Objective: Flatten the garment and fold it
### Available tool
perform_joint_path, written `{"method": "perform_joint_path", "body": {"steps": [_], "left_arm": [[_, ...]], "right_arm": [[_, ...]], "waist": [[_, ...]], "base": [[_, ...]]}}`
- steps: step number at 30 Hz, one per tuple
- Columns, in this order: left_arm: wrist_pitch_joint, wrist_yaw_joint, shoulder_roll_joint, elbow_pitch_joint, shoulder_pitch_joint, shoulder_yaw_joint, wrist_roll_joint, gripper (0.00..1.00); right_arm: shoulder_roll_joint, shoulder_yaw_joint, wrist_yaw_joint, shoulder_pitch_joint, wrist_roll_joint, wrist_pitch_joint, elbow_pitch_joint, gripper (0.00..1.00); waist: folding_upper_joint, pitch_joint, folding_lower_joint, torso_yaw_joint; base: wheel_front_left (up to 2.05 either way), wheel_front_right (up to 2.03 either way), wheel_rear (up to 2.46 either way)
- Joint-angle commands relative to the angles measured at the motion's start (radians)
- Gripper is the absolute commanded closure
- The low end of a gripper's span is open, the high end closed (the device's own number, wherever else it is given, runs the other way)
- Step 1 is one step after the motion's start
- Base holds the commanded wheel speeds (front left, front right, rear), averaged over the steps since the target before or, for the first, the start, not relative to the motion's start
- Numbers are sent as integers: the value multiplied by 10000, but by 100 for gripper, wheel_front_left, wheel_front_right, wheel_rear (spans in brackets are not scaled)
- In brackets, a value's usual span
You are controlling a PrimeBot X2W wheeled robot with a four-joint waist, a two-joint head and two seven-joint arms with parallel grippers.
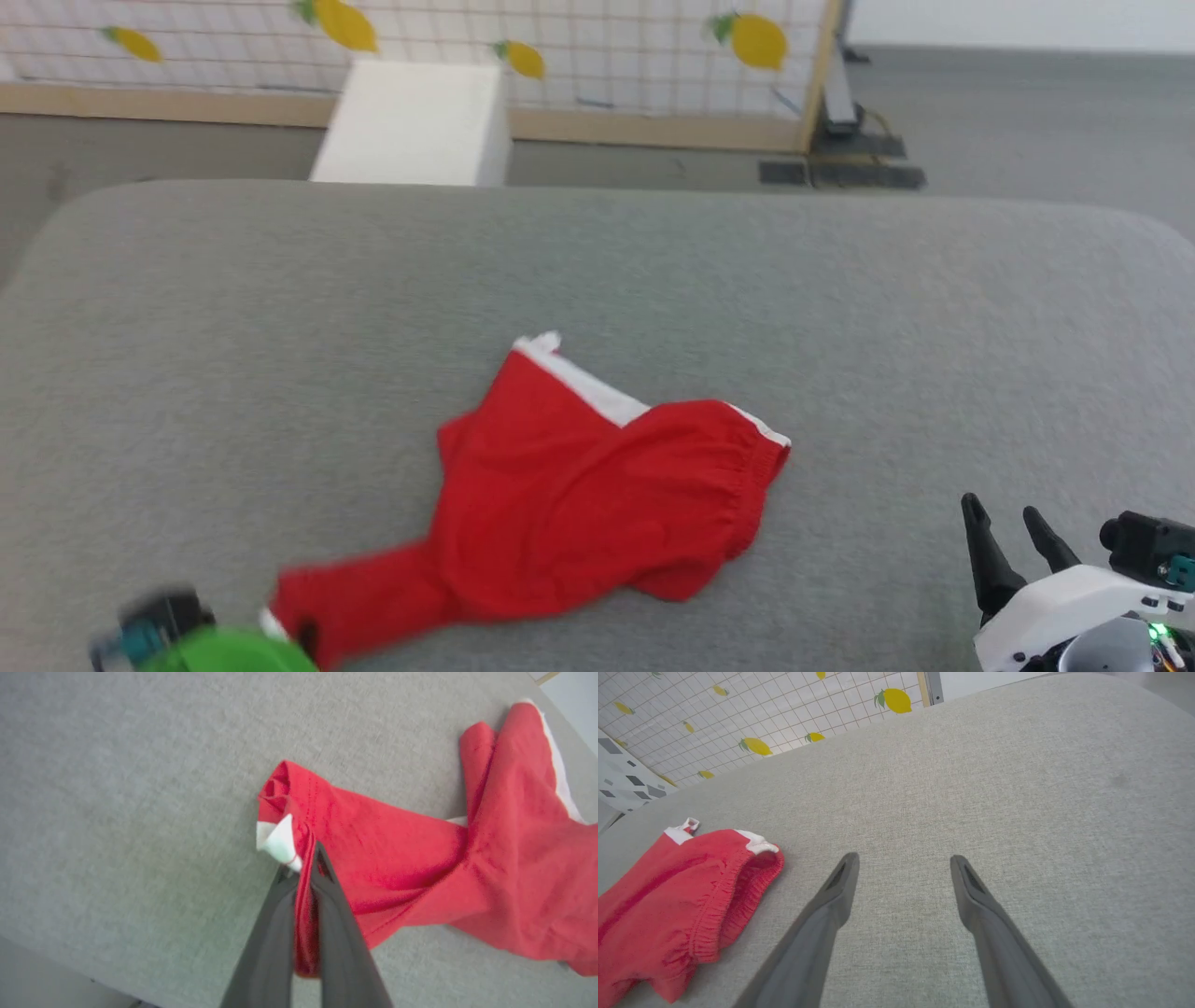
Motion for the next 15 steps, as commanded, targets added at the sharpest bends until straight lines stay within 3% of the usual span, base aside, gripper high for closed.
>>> {"method": "perform_joint_path", "body": {"steps": [1, 3, 4, 5, 6, 10, 15], "left_arm": [[155, 112, -341, -432, 611, -71, -226, 100], [459, 152, -650, -896, 1308, -271, -482, 100], [539, 137, -807, -1085, 1487, -297, -715, 93], [592, 161, -906, -1303, 1631, -345, -844, 53], [597, 180, -947, -1475, 1674, -371, -887, 0], [-46, -102, -832, -2252, 1129, -135, -871, 0], [-2568, -921, 62, -2649, -120, -193, 1074, 0]], "right_arm": [[-4, 18, -13, 102, 68, -13, 28, 0], [-4, 39, -13, 124, 81, -33, 66, 0], [-4, 42, -13, 138, 82, -40, 84, 0], [-4, 57, -13, 154, 83, -40, 106, 0], [-4, 84, -13, 160, 87, -29, 119, 0], [-4, 287, -13, 34, -23, 147, 86, 0], [-4, 860, -13, -702, -393, 963, 53, 0]], "waist": [[85, -582, 0, 656], [85, -593, 0, 723], [85, -593, 0, 770], [85, -598, 0, 826], [85, -596, 0, 867], [85, -506, 0, 982], [85, -165, 0, 989]], "base": [[0, 0, 0], [0, 0, 0], [0, 0, 0], [0, 0, 0], [0, 0, 0], [0, 0, 0], [0, 0, 0]]}}
